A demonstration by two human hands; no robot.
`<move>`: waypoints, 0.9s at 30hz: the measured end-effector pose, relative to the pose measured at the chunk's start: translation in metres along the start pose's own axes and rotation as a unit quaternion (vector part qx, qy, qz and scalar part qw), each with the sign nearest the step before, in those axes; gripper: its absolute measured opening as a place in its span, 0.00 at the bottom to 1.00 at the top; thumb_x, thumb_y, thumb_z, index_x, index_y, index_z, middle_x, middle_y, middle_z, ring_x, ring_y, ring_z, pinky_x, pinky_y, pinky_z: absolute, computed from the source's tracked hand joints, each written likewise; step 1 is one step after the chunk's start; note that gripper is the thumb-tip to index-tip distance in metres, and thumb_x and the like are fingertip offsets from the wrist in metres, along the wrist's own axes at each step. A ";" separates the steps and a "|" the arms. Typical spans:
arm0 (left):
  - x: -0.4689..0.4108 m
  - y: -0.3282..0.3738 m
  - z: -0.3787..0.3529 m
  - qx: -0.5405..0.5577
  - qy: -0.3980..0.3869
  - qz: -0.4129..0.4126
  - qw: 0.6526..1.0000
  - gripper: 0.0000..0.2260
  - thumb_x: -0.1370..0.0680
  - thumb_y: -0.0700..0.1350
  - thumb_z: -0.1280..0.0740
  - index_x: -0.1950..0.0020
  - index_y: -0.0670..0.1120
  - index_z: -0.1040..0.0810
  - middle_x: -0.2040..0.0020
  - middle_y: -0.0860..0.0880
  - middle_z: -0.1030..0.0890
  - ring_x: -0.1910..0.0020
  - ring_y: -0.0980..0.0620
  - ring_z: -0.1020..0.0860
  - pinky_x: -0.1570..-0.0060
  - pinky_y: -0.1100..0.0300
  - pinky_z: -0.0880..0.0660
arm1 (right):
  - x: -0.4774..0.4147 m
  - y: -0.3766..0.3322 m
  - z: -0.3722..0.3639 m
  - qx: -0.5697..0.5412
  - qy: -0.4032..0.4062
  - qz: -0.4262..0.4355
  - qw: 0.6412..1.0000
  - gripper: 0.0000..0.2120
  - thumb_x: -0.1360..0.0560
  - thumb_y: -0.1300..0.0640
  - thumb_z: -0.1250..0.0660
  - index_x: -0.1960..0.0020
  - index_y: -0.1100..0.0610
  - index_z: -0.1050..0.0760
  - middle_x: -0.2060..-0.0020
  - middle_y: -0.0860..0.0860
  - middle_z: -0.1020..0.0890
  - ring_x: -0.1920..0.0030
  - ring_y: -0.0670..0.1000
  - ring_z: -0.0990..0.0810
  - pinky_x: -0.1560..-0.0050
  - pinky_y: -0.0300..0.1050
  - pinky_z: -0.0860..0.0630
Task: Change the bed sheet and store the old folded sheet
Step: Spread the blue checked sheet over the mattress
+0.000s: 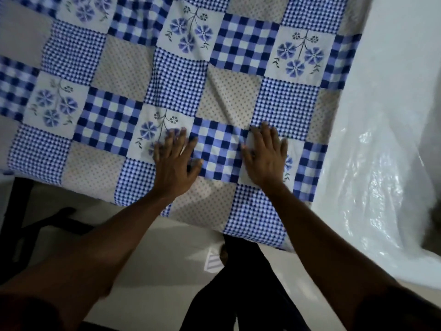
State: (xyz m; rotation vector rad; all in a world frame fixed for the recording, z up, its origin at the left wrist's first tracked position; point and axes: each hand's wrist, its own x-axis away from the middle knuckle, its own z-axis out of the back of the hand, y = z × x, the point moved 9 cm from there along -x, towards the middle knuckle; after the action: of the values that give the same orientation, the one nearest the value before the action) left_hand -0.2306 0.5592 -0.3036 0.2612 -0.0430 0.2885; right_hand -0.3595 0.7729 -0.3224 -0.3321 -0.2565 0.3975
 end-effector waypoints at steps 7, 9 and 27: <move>-0.040 0.032 -0.019 -0.023 -0.087 -0.110 0.990 0.28 0.19 0.63 0.44 0.23 0.52 0.33 0.21 0.47 0.37 0.22 0.42 0.40 0.29 0.35 0.41 | -0.018 0.113 0.045 0.049 0.021 -0.133 0.990 0.31 0.18 0.34 0.51 0.19 0.46 0.46 0.19 0.52 0.45 0.20 0.57 0.48 0.22 0.63 0.48; -0.035 0.033 -0.016 -0.020 -0.082 -0.130 0.988 0.26 0.20 0.62 0.42 0.24 0.52 0.31 0.23 0.45 0.33 0.24 0.41 0.36 0.31 0.37 0.37 | -0.019 0.134 0.054 0.042 -0.004 -0.188 0.981 0.32 0.19 0.33 0.51 0.19 0.45 0.49 0.19 0.53 0.47 0.19 0.57 0.50 0.22 0.65 0.52; -0.011 -0.343 0.103 0.188 0.114 0.152 0.964 0.16 0.23 0.47 0.33 0.38 0.42 0.21 0.38 0.39 0.24 0.40 0.36 0.24 0.42 0.42 0.25 | -0.052 -0.382 -0.126 -0.029 -0.074 0.127 0.989 0.27 0.16 0.40 0.46 0.21 0.50 0.40 0.19 0.52 0.45 0.19 0.55 0.50 0.22 0.61 0.47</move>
State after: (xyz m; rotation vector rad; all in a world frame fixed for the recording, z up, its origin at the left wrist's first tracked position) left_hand -0.1431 0.2121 -0.2903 0.6001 0.2044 0.6325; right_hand -0.2393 0.3854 -0.3078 -0.3942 -0.3731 0.6687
